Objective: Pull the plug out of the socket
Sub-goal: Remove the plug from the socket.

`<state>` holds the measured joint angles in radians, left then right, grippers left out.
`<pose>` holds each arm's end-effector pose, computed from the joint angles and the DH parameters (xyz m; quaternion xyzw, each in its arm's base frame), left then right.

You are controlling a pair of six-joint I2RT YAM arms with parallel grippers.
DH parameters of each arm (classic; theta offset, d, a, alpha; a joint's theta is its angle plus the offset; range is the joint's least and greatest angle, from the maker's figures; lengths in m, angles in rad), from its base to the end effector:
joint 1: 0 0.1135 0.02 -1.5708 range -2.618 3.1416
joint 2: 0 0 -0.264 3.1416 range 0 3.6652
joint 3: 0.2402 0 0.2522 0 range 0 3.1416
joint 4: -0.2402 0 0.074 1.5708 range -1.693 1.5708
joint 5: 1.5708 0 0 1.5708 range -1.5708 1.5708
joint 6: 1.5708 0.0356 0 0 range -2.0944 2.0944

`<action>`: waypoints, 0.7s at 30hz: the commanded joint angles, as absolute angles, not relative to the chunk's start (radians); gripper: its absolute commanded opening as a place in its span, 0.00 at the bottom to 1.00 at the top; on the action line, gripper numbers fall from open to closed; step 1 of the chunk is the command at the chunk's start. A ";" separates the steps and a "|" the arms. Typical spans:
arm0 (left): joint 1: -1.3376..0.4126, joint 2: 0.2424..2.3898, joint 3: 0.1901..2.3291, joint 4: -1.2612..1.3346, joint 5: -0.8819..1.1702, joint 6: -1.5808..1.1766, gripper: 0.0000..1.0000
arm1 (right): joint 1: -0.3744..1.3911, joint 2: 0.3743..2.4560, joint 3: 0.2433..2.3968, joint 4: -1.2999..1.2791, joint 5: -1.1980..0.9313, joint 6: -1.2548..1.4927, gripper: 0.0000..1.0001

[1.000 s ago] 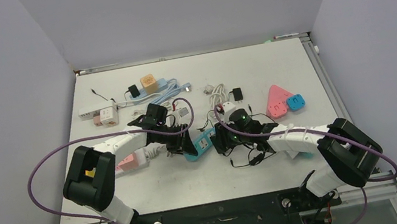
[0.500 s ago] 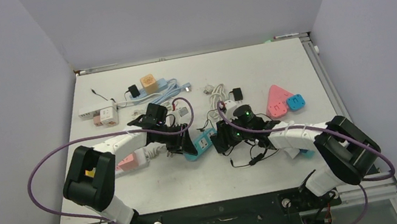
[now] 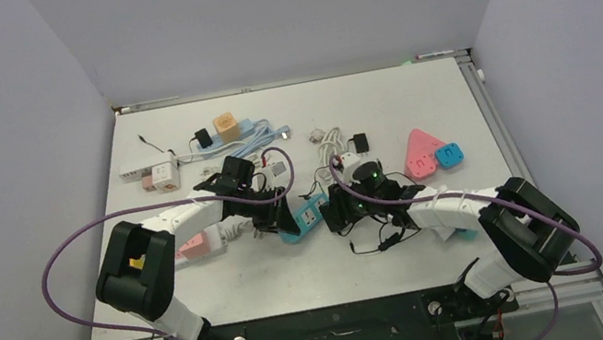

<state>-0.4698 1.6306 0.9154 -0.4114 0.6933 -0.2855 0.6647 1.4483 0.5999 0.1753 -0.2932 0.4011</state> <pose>0.2604 -0.1577 0.1701 0.1589 0.9066 -0.3844 0.0704 0.2134 0.1803 0.1640 -0.1800 0.8752 0.3314 0.3029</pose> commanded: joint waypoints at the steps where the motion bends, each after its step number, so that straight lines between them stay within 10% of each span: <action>1: -0.454 1.622 0.932 -0.446 0.580 -0.300 0.00 | 0.672 1.413 0.610 0.098 -0.154 0.414 0.05; 21: -0.449 1.618 0.932 -0.449 0.574 -0.301 0.00 | 0.850 1.515 0.744 -0.091 0.227 0.462 0.05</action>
